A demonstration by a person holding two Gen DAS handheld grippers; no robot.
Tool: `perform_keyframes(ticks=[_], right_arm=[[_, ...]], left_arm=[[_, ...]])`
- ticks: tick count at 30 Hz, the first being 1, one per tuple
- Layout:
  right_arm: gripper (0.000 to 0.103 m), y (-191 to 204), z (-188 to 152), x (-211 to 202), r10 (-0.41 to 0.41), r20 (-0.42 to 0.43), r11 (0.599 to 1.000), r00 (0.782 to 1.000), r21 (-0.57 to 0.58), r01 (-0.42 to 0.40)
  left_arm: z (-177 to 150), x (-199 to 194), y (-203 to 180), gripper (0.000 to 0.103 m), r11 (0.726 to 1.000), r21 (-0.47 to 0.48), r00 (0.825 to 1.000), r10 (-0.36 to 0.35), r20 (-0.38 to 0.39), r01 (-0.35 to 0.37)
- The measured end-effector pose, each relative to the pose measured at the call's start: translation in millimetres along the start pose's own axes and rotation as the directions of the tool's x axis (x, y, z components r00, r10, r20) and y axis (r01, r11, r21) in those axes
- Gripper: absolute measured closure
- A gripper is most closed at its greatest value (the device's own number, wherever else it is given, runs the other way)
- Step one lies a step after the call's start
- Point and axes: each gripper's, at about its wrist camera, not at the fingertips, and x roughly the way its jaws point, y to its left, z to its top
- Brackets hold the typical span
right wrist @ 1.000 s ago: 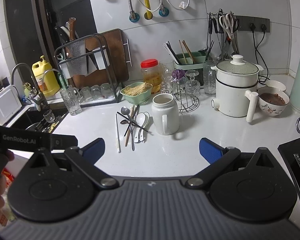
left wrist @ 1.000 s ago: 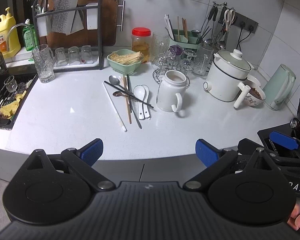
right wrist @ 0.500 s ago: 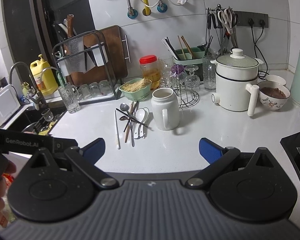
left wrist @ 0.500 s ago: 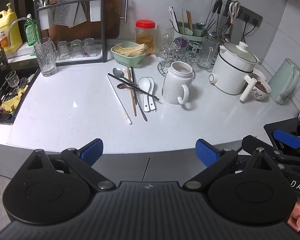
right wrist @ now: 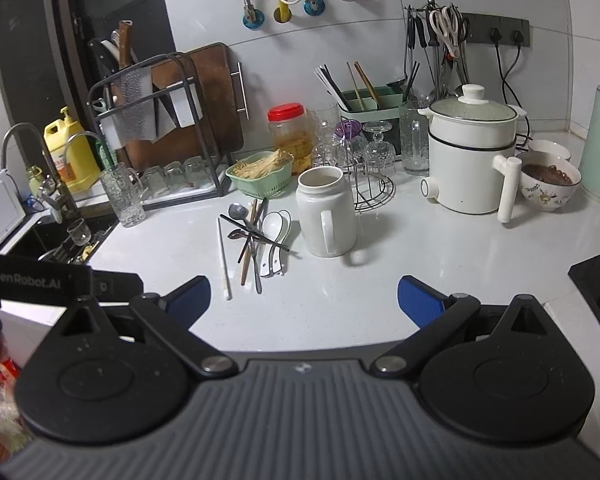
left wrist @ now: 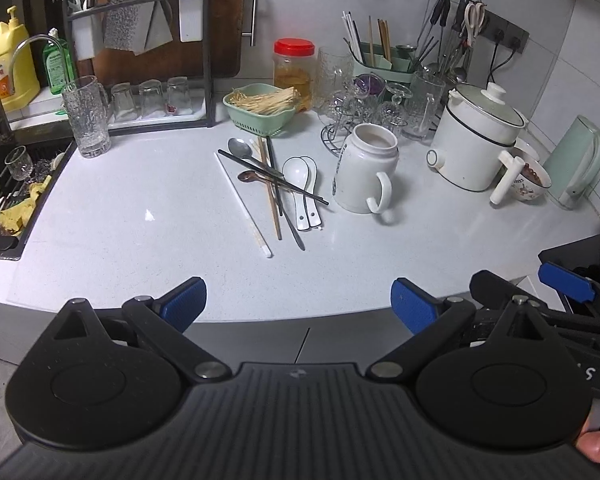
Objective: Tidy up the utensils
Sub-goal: 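Close the right tool around the white Starbucks mug while the left tool approaches the utensils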
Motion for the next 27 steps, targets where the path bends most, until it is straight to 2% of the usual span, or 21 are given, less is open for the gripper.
perform_keyframes(ticks=[13, 16, 27], right_arm=[[0.002, -1, 6, 36, -0.062, -0.015, 0.998, 0.998, 0.019, 0.063], [0.002, -4, 9, 45, -0.072, -0.017, 0.997, 0.997, 0.031, 0.072], [0.002, -13, 15, 82, -0.134, -0.02, 0.987, 0.991, 0.087, 0.135]], left_arm=[[29, 48, 23, 0.003, 0.999, -0.007, 0.999, -0.042, -0.024, 0.042], [37, 59, 32, 0.004, 0.999, -0.005, 0.999, -0.043, -0.004, 0.043], [63, 109, 53, 0.004, 0.991, -0.078, 0.994, -0.109, 0.002, 0.109]])
